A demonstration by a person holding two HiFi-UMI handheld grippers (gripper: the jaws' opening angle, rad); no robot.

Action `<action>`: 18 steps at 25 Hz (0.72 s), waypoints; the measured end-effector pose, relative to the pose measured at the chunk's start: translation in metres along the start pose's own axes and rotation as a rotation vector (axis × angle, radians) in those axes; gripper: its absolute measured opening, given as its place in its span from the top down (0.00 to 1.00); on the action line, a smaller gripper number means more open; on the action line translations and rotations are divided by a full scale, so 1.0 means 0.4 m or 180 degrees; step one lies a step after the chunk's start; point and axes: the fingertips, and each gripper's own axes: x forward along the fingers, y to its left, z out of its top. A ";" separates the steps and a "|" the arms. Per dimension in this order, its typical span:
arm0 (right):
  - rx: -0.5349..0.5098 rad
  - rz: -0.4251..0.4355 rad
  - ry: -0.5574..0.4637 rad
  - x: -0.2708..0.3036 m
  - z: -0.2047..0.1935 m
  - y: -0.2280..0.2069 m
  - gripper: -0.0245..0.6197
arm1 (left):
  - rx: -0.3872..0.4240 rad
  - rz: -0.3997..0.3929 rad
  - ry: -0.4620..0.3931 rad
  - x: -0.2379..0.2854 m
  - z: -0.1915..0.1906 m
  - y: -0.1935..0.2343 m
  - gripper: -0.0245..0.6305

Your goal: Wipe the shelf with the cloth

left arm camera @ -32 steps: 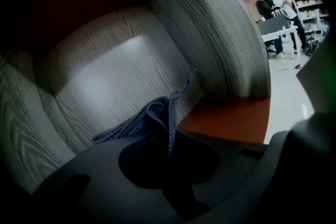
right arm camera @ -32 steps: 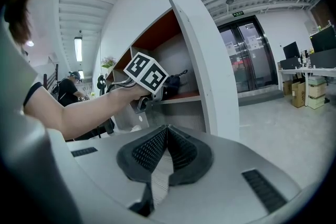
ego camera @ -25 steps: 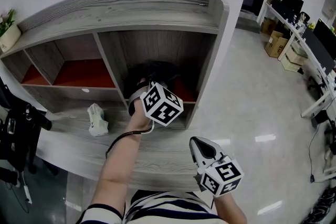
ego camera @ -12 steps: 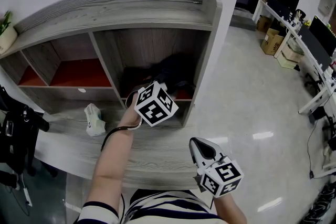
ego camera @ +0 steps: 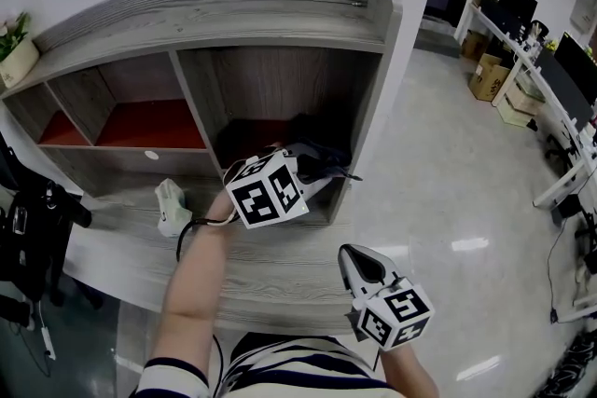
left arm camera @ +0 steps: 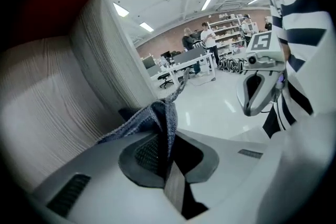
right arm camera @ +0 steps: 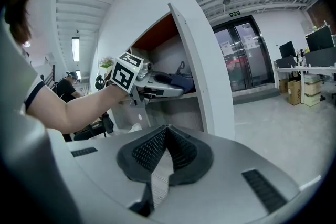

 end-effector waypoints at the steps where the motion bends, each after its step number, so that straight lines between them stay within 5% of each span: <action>1: -0.0006 0.0017 0.0000 0.002 0.001 0.003 0.92 | 0.0024 -0.0031 0.0012 -0.006 0.000 -0.009 0.91; 9: -0.0073 0.0223 0.0033 0.030 0.003 0.042 0.92 | 0.0128 -0.0091 -0.0046 -0.064 0.009 -0.067 0.91; 18: -0.0149 0.0514 0.0080 0.067 0.005 0.083 0.92 | -0.0122 0.0579 -0.0426 -0.175 0.022 -0.057 0.91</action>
